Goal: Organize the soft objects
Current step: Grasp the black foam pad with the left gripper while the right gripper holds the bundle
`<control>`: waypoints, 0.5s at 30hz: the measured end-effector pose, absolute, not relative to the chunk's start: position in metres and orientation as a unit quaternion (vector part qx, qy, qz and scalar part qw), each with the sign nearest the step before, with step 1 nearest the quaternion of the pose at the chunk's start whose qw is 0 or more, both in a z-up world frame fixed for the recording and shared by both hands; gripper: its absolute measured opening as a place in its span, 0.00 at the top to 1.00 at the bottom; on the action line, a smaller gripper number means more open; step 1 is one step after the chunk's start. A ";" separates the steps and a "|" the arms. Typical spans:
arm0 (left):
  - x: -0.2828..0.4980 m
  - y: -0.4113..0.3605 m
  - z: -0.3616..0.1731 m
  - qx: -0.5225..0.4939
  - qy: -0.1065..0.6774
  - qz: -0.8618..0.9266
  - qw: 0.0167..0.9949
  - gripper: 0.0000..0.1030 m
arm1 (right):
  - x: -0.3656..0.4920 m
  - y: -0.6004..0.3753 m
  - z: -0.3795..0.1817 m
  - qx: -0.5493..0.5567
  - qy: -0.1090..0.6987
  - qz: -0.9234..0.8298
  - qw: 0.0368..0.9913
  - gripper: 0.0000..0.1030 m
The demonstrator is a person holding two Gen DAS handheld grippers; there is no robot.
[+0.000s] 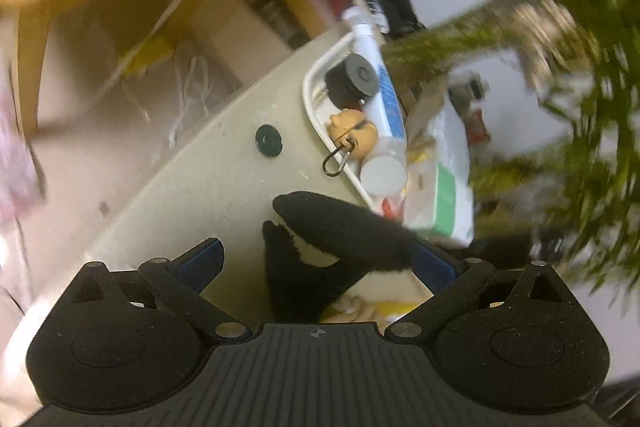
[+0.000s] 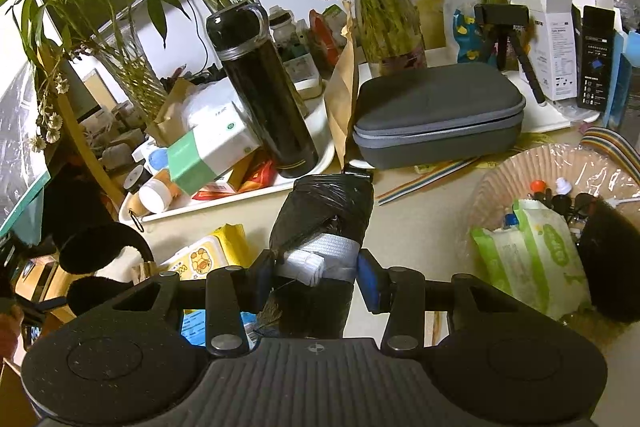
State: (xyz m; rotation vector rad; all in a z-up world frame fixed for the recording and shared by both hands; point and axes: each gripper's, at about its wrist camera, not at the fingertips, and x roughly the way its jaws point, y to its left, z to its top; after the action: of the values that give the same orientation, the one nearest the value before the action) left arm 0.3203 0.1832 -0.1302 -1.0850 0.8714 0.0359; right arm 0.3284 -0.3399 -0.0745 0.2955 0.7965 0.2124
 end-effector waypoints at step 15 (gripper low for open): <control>0.320 0.194 -0.175 -0.663 0.405 0.014 0.630 0.67 | 0.329 -0.342 -0.075 0.139 0.388 0.105 0.905 0.54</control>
State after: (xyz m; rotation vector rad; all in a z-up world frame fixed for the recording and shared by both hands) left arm 0.3201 0.1939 -0.1746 -1.5182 0.9265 0.0327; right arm 0.3288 -0.3422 -0.0745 0.2880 0.8014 0.2171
